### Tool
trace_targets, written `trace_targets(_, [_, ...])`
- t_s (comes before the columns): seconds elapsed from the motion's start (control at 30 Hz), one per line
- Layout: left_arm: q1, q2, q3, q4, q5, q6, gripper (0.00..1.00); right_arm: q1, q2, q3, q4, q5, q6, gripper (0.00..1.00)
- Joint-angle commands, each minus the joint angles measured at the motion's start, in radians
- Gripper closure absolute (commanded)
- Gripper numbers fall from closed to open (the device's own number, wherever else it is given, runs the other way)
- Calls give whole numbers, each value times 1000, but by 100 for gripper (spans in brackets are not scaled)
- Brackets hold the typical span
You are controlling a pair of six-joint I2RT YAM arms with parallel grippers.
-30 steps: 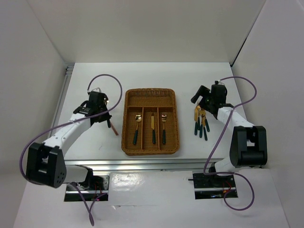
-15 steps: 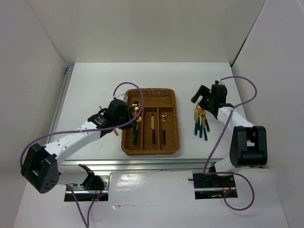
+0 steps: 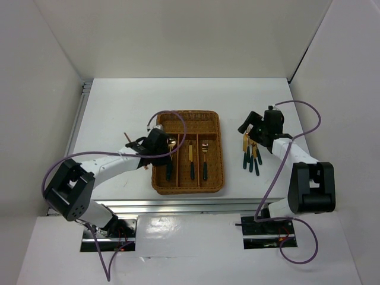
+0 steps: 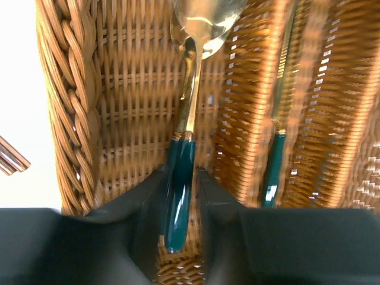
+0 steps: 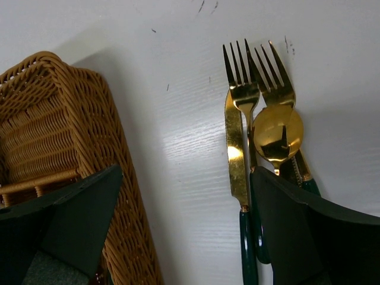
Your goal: Sort the eating utensils into containers
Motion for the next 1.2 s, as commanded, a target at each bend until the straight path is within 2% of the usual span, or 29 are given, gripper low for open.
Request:
trace_targets(0.0, [-3, 29, 48, 33, 0, 26, 55, 1, -43, -9, -23, -26, 7, 2])
trace_targets(0.33, [-3, 3, 134, -53, -20, 94, 32, 1, -92, -71, -92, -51, 7, 8])
trace_targets(0.43, [-3, -20, 177, -72, -20, 132, 25, 1, -101, -95, -103, -61, -2, 15])
trace_targets(0.7, [-3, -52, 215, -104, -21, 190, 21, 10, -101, -115, -144, -84, -29, 23])
trace_targets(0.87, [-3, -71, 215, -122, -55, 209, 18, 74, -71, -95, -224, 14, -19, 25])
trace_targets(1.0, [20, -80, 215, -132, -55, 218, 17, 100, -61, -95, -259, 34, -9, 25])
trace_targets(1.17, [49, -109, 206, -132, -46, 227, 16, 113, -41, -95, -281, 78, 0, 31])
